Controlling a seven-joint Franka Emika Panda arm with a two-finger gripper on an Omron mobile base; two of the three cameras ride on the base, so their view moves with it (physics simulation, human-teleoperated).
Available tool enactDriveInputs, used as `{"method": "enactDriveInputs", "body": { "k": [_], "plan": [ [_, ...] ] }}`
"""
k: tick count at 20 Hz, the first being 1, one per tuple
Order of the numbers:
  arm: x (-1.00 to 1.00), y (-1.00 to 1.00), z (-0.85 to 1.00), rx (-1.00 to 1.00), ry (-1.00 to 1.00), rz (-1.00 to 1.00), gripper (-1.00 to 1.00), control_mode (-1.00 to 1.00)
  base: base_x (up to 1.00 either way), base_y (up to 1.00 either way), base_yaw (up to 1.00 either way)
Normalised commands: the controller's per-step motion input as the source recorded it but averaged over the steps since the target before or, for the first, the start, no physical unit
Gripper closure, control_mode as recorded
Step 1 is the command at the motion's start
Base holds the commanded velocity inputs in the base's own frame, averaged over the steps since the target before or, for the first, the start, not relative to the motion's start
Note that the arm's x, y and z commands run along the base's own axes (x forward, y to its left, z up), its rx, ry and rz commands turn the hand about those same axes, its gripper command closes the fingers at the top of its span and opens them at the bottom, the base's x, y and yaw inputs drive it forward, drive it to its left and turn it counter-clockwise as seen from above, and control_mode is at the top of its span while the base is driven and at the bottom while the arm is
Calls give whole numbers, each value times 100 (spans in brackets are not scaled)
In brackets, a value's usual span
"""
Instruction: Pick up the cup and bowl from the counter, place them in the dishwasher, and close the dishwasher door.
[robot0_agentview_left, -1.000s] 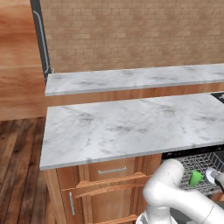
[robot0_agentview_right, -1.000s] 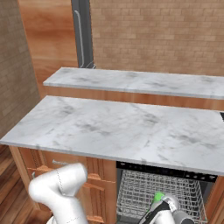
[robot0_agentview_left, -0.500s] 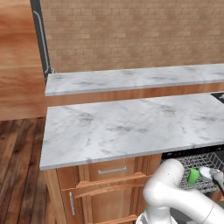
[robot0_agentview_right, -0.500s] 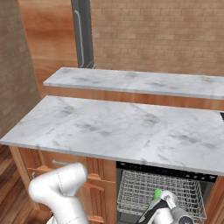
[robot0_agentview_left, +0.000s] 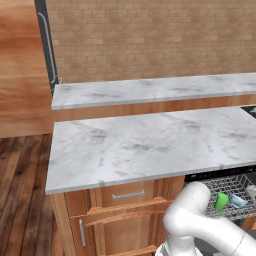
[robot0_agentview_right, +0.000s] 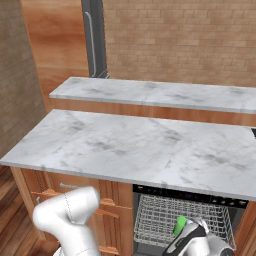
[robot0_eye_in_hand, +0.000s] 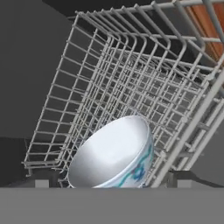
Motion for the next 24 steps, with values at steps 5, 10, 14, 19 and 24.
{"method": "enactDriveInputs", "body": {
  "k": [5, 10, 14, 19, 24],
  "plan": [
    [11, -3, 45, 22, 0, -6, -100, -100, 0, 0, 0],
    [6, 0, 31, 23, 0, -6, -100, -100, 0, 0, 0],
    [0, 0, 3, 20, 0, -3, -100, -100, 0, 0, 0],
    [0, 0, 0, 18, 0, -2, -100, -100, 0, 0, 0],
    [-1, 0, 0, 17, 0, 0, -100, -100, 0, 0, 0]
  ]
}}
